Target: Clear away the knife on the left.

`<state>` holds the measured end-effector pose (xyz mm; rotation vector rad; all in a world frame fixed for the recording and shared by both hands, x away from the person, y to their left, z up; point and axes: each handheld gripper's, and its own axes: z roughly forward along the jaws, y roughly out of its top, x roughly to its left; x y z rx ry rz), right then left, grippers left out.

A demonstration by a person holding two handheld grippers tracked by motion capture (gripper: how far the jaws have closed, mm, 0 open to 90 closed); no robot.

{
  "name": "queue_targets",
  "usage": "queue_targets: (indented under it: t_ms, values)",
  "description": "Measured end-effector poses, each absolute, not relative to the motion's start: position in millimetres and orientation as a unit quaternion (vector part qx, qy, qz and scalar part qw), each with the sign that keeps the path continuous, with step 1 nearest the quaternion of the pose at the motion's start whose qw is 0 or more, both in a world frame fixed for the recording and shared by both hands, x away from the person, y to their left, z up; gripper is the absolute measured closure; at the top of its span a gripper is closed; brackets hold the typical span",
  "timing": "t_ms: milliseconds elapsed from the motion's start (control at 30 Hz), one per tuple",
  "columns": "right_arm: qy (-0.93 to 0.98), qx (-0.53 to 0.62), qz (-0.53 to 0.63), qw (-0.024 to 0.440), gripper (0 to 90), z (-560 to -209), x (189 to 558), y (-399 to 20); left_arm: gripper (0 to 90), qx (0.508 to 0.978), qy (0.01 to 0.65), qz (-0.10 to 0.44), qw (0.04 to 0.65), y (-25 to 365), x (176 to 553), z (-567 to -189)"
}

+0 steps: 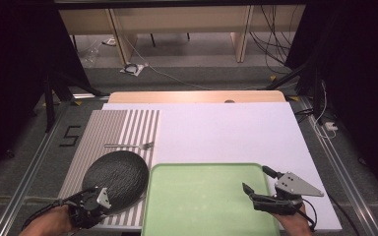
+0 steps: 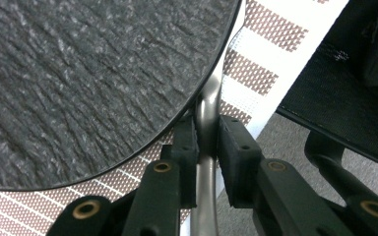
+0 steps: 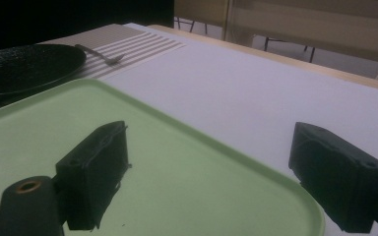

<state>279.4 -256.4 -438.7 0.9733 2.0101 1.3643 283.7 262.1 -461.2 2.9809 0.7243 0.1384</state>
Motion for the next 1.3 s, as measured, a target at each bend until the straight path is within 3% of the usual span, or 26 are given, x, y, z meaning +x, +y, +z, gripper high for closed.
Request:
queue_targets:
  t_ms: [900,1300]
  values:
    - [0.747,0.358,0.498,0.257,16.1,-439,279,-255,79.6,0.975,0.216,0.037,0.033,261,266,-449]
    - [0.747,0.357,0.499,0.256,16.1,-439,279,-255,79.6,0.968,0.225,0.056,0.097,249,264,-433]
